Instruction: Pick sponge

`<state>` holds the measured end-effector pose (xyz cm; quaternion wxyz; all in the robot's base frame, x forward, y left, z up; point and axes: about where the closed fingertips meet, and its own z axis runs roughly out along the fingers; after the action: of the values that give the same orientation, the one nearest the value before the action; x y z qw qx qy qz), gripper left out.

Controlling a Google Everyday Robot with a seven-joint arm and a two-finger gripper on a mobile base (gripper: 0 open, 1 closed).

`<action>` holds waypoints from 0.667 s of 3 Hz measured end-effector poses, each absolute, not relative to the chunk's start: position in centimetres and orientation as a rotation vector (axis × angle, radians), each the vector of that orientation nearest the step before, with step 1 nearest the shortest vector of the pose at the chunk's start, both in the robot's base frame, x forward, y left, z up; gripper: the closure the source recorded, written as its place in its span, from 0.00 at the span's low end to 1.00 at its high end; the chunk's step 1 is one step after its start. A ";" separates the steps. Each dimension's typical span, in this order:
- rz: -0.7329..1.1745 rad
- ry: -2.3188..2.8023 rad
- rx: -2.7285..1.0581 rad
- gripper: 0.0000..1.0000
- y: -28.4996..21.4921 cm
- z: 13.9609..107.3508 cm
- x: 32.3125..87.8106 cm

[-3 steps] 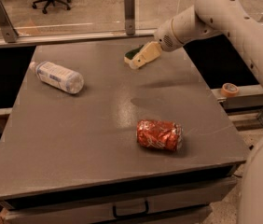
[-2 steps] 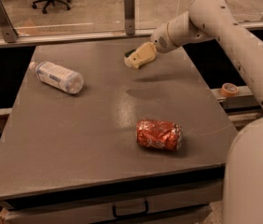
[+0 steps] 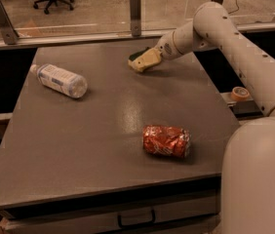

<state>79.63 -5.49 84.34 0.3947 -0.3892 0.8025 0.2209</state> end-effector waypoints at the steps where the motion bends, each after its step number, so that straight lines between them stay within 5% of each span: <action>1: 0.565 2.050 -0.977 0.49 -5.6 83.6 79.6; 2: 0.589 1.967 -1.015 0.72 -5.5 87.2 78.5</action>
Offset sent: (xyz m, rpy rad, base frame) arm -0.0271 -0.0058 0.0845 0.0696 -0.1354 0.1100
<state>78.48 -5.51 87.24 0.4129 -0.4035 0.7822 0.2341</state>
